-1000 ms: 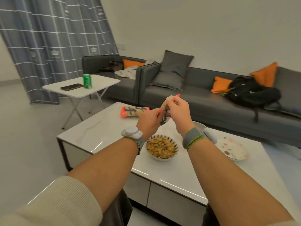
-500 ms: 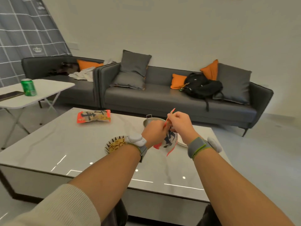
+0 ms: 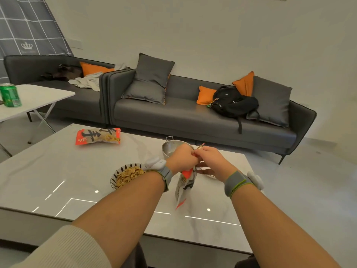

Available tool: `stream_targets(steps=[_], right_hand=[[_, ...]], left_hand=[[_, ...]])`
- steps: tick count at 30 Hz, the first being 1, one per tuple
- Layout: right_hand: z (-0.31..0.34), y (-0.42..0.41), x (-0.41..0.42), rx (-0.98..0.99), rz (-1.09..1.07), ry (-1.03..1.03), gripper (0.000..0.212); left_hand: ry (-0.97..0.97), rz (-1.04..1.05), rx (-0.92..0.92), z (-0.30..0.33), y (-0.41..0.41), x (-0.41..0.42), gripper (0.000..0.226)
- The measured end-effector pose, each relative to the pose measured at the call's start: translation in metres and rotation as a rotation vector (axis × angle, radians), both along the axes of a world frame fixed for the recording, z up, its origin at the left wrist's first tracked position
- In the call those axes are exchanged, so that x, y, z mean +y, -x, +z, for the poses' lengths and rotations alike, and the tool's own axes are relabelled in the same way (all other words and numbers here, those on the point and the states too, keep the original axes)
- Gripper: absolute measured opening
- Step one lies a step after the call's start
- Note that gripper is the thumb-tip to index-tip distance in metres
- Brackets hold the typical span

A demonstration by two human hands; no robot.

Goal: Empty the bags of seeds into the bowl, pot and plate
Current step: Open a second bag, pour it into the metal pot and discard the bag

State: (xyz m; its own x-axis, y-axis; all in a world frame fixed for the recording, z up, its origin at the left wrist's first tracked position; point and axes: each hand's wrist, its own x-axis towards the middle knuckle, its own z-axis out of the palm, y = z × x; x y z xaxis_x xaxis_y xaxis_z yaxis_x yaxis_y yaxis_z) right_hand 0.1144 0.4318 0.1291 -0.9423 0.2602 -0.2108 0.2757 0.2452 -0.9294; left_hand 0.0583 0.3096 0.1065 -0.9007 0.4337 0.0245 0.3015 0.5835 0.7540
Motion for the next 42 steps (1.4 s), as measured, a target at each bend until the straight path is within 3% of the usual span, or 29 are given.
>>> stream_targets(steps=[6,11,16,26,33,38,42], right_hand=[[-0.017,0.011,0.014,-0.020,0.074,0.176,0.014],[-0.026,0.016,0.016,-0.034,0.118,0.367,0.015],[-0.022,0.016,0.009,-0.042,0.137,0.303,0.018],[-0.021,0.013,0.006,-0.029,0.113,0.315,0.016],[-0.019,0.013,0.000,-0.011,0.079,0.260,0.019],[-0.017,0.011,-0.005,-0.058,-0.015,0.302,0.017],[-0.015,0.014,-0.007,-0.051,-0.032,0.097,0.021]], left_hand=[[-0.031,0.007,-0.181,-0.001,-0.002,-0.001,0.026],[-0.156,0.071,-0.389,0.004,-0.001,-0.014,0.037],[-0.109,0.076,-0.188,-0.011,0.006,-0.015,0.035],[-0.043,0.028,-0.050,-0.008,0.003,-0.013,0.033],[-0.131,0.013,-0.196,-0.008,0.004,-0.017,0.033],[-0.162,0.041,-0.202,-0.009,0.000,-0.018,0.033],[-0.151,-0.026,-0.231,-0.005,-0.004,-0.017,0.025]])
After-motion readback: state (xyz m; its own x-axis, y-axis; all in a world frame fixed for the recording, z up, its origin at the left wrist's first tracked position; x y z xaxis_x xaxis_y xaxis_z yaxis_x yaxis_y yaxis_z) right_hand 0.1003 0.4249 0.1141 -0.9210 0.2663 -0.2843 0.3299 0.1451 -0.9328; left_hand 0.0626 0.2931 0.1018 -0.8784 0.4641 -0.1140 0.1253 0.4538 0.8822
